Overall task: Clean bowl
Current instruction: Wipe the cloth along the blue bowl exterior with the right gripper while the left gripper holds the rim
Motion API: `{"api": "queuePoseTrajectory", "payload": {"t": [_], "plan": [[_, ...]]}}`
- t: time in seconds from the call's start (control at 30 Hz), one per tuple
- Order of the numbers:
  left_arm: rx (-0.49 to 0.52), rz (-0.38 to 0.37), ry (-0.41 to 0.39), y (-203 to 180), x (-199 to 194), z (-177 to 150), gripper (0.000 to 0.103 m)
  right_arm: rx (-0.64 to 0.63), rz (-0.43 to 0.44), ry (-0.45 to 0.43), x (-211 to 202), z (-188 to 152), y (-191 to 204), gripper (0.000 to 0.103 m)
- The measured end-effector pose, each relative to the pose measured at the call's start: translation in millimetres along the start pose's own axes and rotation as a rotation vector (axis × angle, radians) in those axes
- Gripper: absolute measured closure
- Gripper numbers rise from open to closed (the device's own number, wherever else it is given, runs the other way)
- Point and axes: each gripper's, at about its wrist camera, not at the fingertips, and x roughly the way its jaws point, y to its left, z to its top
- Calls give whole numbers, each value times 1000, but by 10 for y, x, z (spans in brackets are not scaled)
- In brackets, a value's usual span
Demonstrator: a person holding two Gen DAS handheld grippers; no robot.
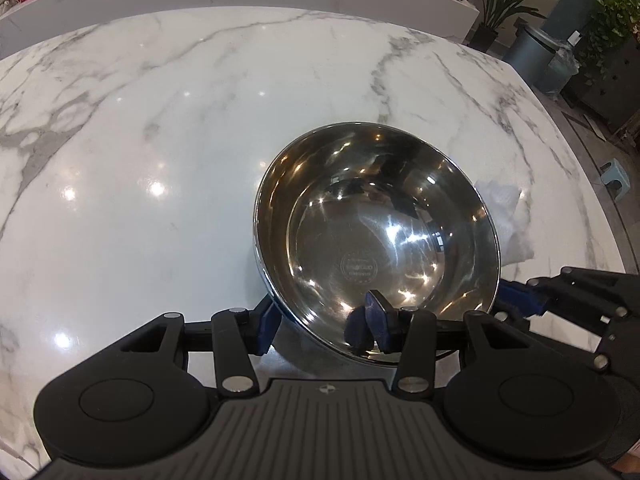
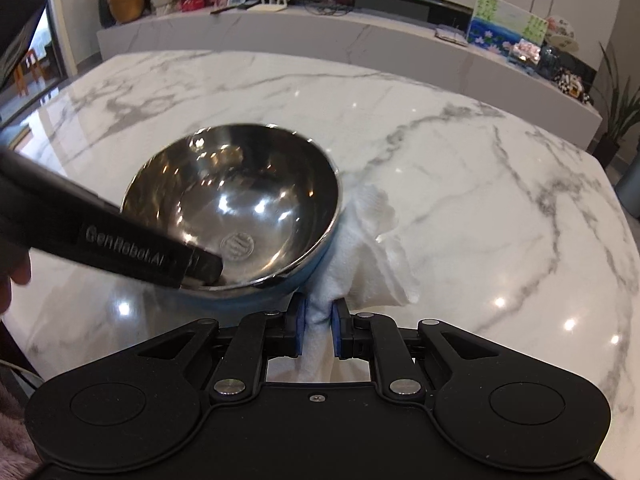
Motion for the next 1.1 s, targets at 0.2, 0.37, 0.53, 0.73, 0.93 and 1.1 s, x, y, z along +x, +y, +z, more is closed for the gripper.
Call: {"api": "queuePoseTrajectory", "payload": {"t": [0.2,0.37,0.53,0.73,0.93,1.1], "plan": [[-87,-29,23,104,-5,-30,52,10,2,6,-8,8,-23,91],[-100,-26,10,126,-67,-70,50,9,2,6,-11,15,-17,91],[-62,-5,-40,125,-113,-27,65,6,-6,-16,-88,38,-42,91],[-42,25,-70,114,-131,72,70,6,-24,-62,-285,133,-113,91],[-36,29,-99,110,-87,114,70,24,-2,-46,-296,134,-122,91],[-55,21,-121,139,-136,85,62,47,-33,-19,-162,84,-175,91]]}}
